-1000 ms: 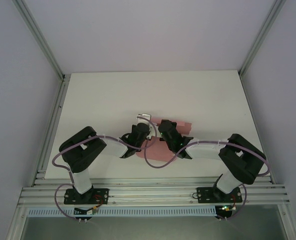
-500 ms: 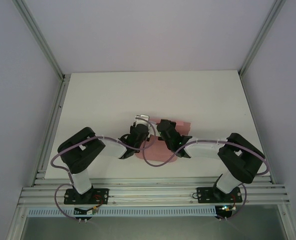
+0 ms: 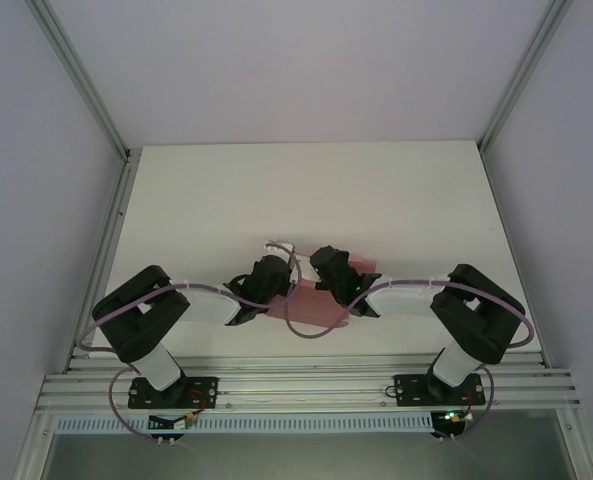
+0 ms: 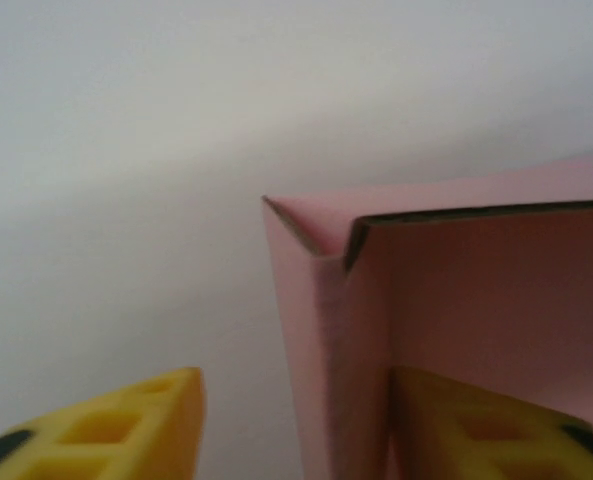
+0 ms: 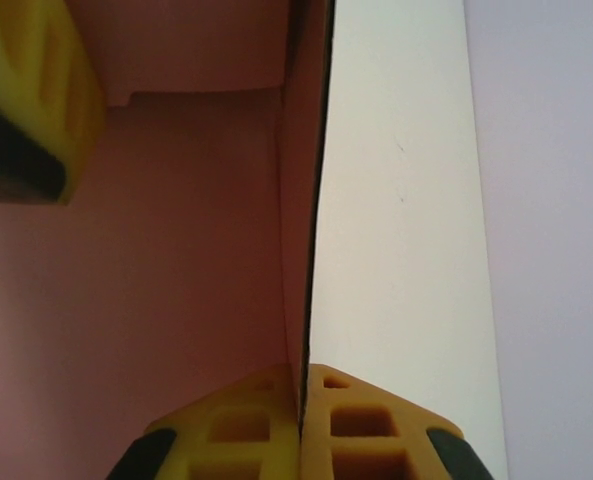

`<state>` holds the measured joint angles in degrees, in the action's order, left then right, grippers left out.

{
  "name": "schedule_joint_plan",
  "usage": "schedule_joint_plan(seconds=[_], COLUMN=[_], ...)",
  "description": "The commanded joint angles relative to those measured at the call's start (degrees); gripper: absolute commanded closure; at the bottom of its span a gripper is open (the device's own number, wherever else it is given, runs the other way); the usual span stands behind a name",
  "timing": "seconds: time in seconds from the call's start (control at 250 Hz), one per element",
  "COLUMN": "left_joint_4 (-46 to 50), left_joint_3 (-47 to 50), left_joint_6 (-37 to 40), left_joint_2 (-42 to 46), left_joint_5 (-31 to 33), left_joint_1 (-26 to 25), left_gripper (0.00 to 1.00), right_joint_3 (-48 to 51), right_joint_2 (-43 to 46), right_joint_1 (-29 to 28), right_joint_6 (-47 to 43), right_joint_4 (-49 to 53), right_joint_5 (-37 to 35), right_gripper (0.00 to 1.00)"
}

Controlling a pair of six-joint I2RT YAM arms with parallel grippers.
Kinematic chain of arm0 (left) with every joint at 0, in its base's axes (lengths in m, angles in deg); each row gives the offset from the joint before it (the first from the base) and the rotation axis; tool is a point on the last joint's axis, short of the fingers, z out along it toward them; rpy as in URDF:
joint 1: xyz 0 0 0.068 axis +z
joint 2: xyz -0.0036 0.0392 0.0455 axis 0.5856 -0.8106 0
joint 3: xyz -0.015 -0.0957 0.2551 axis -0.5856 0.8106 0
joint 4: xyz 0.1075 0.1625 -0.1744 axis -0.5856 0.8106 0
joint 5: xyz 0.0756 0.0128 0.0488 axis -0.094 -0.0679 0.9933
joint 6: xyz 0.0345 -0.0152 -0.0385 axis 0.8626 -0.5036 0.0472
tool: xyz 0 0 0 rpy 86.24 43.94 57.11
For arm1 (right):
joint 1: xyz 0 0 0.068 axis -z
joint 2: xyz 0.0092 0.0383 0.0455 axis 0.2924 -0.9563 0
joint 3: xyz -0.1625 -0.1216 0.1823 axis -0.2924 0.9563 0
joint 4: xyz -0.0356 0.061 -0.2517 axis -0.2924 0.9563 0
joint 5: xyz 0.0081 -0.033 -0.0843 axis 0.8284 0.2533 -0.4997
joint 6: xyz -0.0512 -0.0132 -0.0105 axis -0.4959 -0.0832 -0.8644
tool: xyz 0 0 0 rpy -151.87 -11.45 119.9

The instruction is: Assemble paper box

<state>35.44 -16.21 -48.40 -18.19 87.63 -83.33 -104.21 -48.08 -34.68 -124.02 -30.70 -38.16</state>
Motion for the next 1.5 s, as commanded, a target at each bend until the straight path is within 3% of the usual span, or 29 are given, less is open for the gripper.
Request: schedule_joint_plan(seconds=[0.0,0.068,0.288,0.311,0.383,0.543,0.643,0.695,0.843,0.91,0.986,1.046,1.21,1.497], left_joint_4=[1.0,0.4,-0.2,-0.7,-3.5,-18.3,-26.1,-29.7,-35.0,-38.2,-44.1,-47.8,-47.1,-47.3], left_joint_3=[0.1,-0.1,-4.0,-4.3,-4.3,0.4,2.1,3.1,4.3,5.2,6.5,7.1,6.2,4.0], left_joint_6=[0.4,0.5,0.4,0.4,1.2,6.8,10.1,11.3,12.7,13.9,15.9,16.6,16.3,17.8], left_joint_2=[3.8,3.9,0.6,0.3,-0.4,-2.9,-5.4,-6.0,-6.3,-7.0,-9.0,-10.7,-11.8,-15.2], left_joint_5=[0.2,1.3,7.7,8.7,10.3,7.9,5.7,3.2,-4.3,-8.2,-10.8,-11.7,-14.8,-12.1], left_joint_1=[0.1,0.1,0.1,0.1,0.1,0.1,0.2,0.2,0.3,0.3,0.2,0.2,0.2,0.3], left_gripper=[0.74,1.0,1.0,1.0,1.0,1.0,1.0,1.0,1.0,1.0,1.0,1.0,1.0,1.0], right_joint_3=[1.5,0.8,-1.9,-2.3,-4.1,-7.5,-11.4,-13.6,-20.5,-24.5,-26.6,-28.5,-32.5,-33.6], right_joint_2=[0.5,1.5,4.4,4.7,6.3,13.3,21.5,25.5,30.5,28.5,24.9,20.9,11.9,2.0], right_joint_1=[-0.2,-0.2,-1.1,-1.3,-1.3,-0.8,0.9,2.9,12.8,19.6,22.7,23.1,23.2,23.2], right_joint_6=[-1.9,-2.4,-1.0,-0.3,4.1,16.2,26.5,31.0,46.2,50.8,52.3,52.3,51.0,49.3], right_joint_4=[4.0,3.9,5.9,6.5,11.0,18.8,27.7,33.1,44.0,50.7,54.4,56.7,59.8,57.5], right_joint_5=[-0.3,-0.7,-1.9,-1.9,-1.1,1.9,7.5,12.2,20.2,30.9,39.7,44.0,54.7,56.4], right_gripper=[1.0,1.0,0.99,0.95,0.68,0.41,0.18,0.0,0.0,0.0,0.0,0.01,0.13,0.19])
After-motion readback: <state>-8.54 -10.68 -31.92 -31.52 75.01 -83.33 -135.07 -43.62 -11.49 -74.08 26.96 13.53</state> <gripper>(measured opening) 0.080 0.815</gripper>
